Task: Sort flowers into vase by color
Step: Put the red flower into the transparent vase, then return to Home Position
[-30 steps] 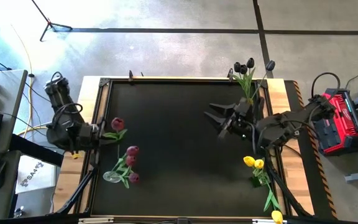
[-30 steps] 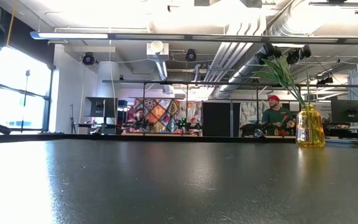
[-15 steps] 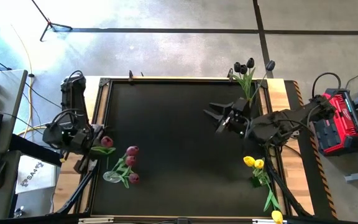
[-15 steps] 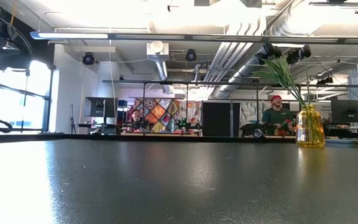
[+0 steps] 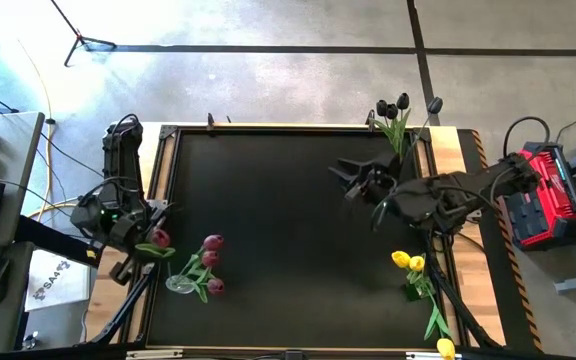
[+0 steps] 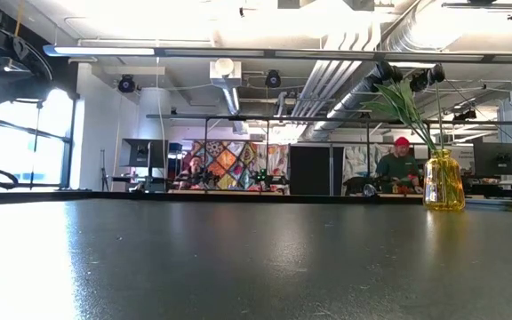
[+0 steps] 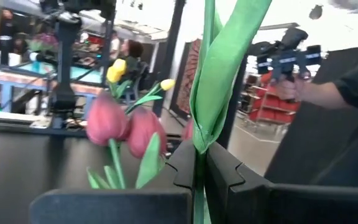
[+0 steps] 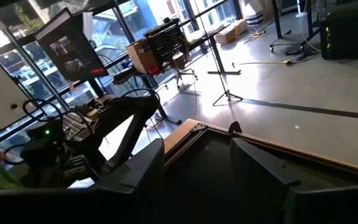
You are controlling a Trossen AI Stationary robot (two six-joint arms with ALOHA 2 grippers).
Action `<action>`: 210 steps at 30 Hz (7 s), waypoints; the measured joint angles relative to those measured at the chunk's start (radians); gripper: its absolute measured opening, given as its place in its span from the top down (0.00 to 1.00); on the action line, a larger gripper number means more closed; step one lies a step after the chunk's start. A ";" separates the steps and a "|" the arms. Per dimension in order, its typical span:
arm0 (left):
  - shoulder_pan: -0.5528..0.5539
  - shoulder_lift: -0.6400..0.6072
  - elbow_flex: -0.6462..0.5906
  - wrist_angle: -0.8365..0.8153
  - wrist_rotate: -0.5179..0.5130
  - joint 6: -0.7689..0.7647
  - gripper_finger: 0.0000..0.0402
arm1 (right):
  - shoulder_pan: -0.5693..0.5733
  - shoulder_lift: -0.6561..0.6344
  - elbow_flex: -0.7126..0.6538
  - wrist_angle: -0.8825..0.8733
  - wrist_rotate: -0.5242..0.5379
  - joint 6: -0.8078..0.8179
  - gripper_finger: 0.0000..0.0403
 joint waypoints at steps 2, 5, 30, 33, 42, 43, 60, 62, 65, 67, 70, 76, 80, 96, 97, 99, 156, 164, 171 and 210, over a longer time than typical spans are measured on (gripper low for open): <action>0.000 0.001 0.000 -0.002 0.022 0.002 1.00 | -0.007 0.000 0.000 0.000 -0.009 0.009 0.57; 0.000 0.001 0.000 -0.019 0.040 0.004 1.00 | -0.007 0.000 0.000 -0.001 -0.010 0.025 0.57; 0.029 0.278 0.000 0.037 0.016 -0.016 1.00 | -0.013 0.002 0.000 0.001 -0.029 0.048 0.57; 0.029 0.306 0.000 0.038 -0.016 -0.016 1.00 | -0.013 0.002 0.000 0.002 -0.051 0.048 0.57; 0.019 0.386 -0.001 0.001 -0.089 -0.132 1.00 | -0.013 0.002 0.000 0.018 -0.087 0.041 0.57; 0.017 0.392 -0.001 -0.011 -0.093 -0.157 1.00 | -0.013 0.002 0.000 0.018 -0.097 0.041 0.57; -0.005 0.394 -0.001 -0.062 -0.109 -0.315 0.80 | -0.013 0.003 0.000 0.017 -0.131 0.040 0.57; -0.015 0.380 -0.001 -0.062 -0.127 -0.315 0.76 | -0.013 0.003 0.000 0.017 -0.138 0.040 0.57; -0.028 0.346 -0.001 -0.061 -0.158 -0.309 0.70 | -0.013 0.003 0.000 0.017 -0.143 0.039 0.57; -0.037 0.315 -0.001 -0.061 -0.162 -0.289 0.68 | -0.013 0.003 0.000 0.017 -0.145 0.035 0.57; -0.052 0.262 -0.001 -0.049 -0.164 -0.251 0.66 | -0.013 0.003 0.000 0.016 -0.150 0.032 0.57; -0.081 0.137 -0.001 0.113 -0.207 -0.057 0.65 | -0.012 0.013 0.000 -0.051 -0.192 0.065 0.57; -0.085 0.127 0.012 0.355 -0.333 0.184 0.65 | -0.009 0.016 0.000 -0.027 -0.198 0.056 0.57; 0.031 0.138 0.158 0.449 -0.308 0.421 0.84 | 0.066 -0.059 0.001 -0.150 -0.335 -0.106 0.97; 0.045 0.133 0.158 0.449 -0.308 0.420 0.85 | 0.071 -0.060 0.001 -0.158 -0.343 -0.134 0.97; 0.071 0.125 0.158 0.449 -0.306 0.420 0.88 | 0.079 -0.060 0.001 -0.171 -0.364 -0.242 0.99; 1.276 0.057 0.094 -0.419 0.687 -0.182 1.00 | -0.176 -1.101 -1.049 0.317 -0.615 -0.477 1.00; 1.276 0.002 -0.063 -0.244 0.696 -0.201 1.00 | -0.177 -1.185 -1.139 0.316 -0.592 -0.441 1.00; 1.277 -0.032 -0.160 -0.193 0.669 -0.261 1.00 | -0.177 -1.184 -1.181 0.220 -0.542 -0.346 1.00; 1.360 -0.040 -0.291 -0.034 0.774 -0.094 1.00 | -0.177 -1.197 -1.331 0.519 -0.732 -0.572 1.00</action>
